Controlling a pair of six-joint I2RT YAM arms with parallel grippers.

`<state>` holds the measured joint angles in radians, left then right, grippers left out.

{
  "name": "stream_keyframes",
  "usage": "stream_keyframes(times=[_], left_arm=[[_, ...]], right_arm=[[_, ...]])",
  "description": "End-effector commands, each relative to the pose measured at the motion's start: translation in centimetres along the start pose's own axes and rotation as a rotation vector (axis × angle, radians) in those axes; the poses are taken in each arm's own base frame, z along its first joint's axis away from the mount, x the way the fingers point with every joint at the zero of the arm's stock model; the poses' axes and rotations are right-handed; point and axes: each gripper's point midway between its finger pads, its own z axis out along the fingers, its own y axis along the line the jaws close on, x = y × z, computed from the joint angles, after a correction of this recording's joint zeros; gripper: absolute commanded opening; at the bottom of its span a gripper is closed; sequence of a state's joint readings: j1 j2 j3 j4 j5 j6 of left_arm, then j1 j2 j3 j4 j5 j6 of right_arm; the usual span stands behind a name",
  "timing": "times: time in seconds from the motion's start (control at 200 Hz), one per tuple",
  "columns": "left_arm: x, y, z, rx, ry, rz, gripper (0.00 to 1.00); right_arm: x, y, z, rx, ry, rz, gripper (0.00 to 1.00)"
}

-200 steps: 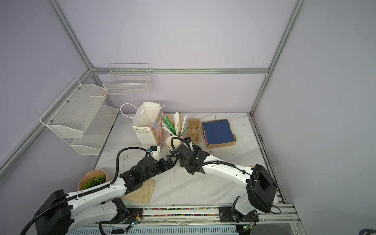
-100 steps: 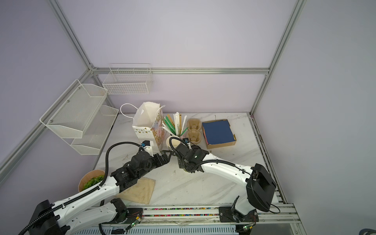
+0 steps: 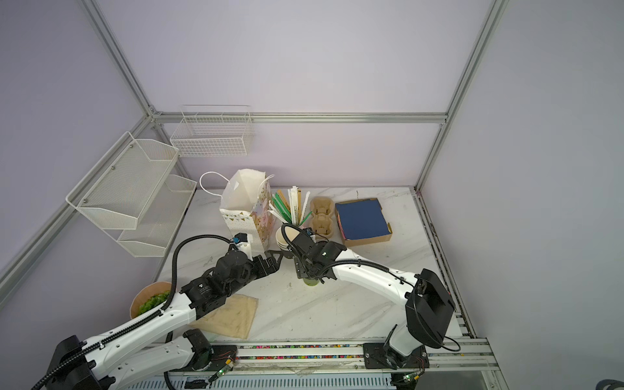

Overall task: Pack a coffee takeout order
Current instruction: Pick up the coffee cup from the center of the table, then place the coffee cup at the middle-right of the table.

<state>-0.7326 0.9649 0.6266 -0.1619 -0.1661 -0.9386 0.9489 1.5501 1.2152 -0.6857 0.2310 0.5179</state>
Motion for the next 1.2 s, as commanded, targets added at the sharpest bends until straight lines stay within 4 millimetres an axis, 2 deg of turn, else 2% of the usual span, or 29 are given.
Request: stream_keyframes(times=[0.0,0.26,0.61,0.735,0.755,0.9,1.12,1.195], left_arm=[[-3.7,-3.2,-1.5,0.066,-0.09,0.001,1.0],[-3.9,-3.1,-1.7,0.072,-0.097,-0.006,1.0],[-4.8,-3.3,-2.5,0.08,-0.124,-0.003,1.0],[-4.9,-3.7,-2.3,0.085,-0.119,0.008,1.0],[-4.9,-3.7,-2.2,0.084,-0.117,0.01,1.0],[-5.1,-4.1,-1.8,0.087,-0.115,0.019,1.0],[-5.6,-5.1,-1.3,0.095,-0.11,0.044,1.0],[-5.9,-5.6,-1.1,0.102,-0.111,0.055,1.0]], right_arm=[[2.0,-1.0,0.4,0.028,0.079,-0.026,0.75],[1.5,-1.2,-0.8,0.023,0.057,-0.007,0.7],[0.1,-3.6,-4.1,0.085,-0.018,0.036,0.69],[-0.2,-6.0,-4.8,0.115,-0.032,0.08,0.69],[-0.6,-6.5,-5.6,0.109,-0.053,0.097,0.69],[-1.1,-10.5,-6.9,0.149,-0.088,0.168,0.7],[-1.5,-16.7,-7.7,0.261,-0.118,0.265,0.7],[-1.8,-18.0,-8.0,0.279,-0.133,0.29,0.7]])
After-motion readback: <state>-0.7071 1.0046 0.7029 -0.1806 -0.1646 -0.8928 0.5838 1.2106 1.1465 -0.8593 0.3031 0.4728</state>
